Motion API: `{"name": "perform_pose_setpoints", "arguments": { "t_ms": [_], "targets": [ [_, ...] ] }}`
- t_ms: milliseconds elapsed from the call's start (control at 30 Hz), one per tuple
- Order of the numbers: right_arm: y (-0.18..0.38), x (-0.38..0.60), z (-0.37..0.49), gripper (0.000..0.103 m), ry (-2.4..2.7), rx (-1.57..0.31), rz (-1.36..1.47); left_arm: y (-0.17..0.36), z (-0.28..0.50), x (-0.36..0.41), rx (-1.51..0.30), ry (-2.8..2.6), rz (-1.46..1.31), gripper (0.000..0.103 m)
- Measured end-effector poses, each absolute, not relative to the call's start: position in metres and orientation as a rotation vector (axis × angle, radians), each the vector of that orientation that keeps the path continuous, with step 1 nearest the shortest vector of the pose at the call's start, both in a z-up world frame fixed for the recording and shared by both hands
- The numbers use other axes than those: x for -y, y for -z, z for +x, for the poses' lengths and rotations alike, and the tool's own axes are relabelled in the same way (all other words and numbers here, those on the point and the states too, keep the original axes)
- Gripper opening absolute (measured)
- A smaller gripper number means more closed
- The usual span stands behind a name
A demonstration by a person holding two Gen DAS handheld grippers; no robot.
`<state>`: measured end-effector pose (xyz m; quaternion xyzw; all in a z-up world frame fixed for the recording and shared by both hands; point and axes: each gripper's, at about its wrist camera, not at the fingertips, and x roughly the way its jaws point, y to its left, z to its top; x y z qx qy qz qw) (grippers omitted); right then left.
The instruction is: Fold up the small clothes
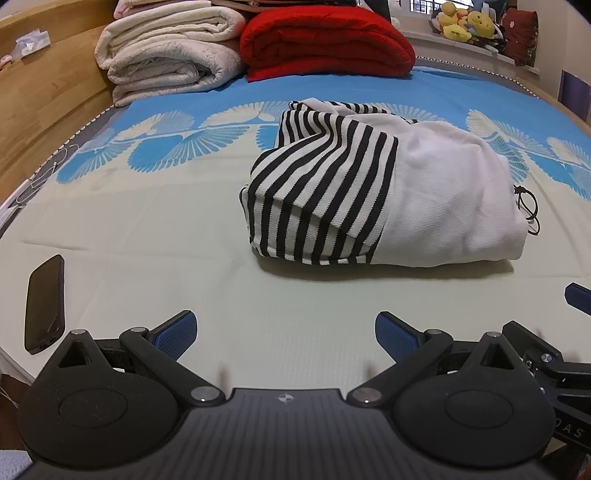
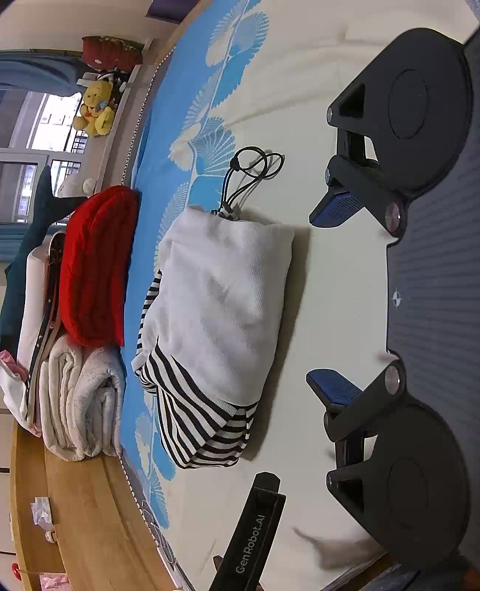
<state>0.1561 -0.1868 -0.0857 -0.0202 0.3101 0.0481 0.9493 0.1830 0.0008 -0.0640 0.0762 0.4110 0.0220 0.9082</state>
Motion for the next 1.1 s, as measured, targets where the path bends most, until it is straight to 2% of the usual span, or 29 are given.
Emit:
{"name": "perform_pose_setpoints", "arguments": {
  "t_ms": [1100],
  "targets": [
    [0.0879,0.1825,0.1563,0.086,-0.119,-0.644,-0.049,0.0667,0.1805,0.0047,-0.837,-0.03,0.196,0.103]
  ]
}}
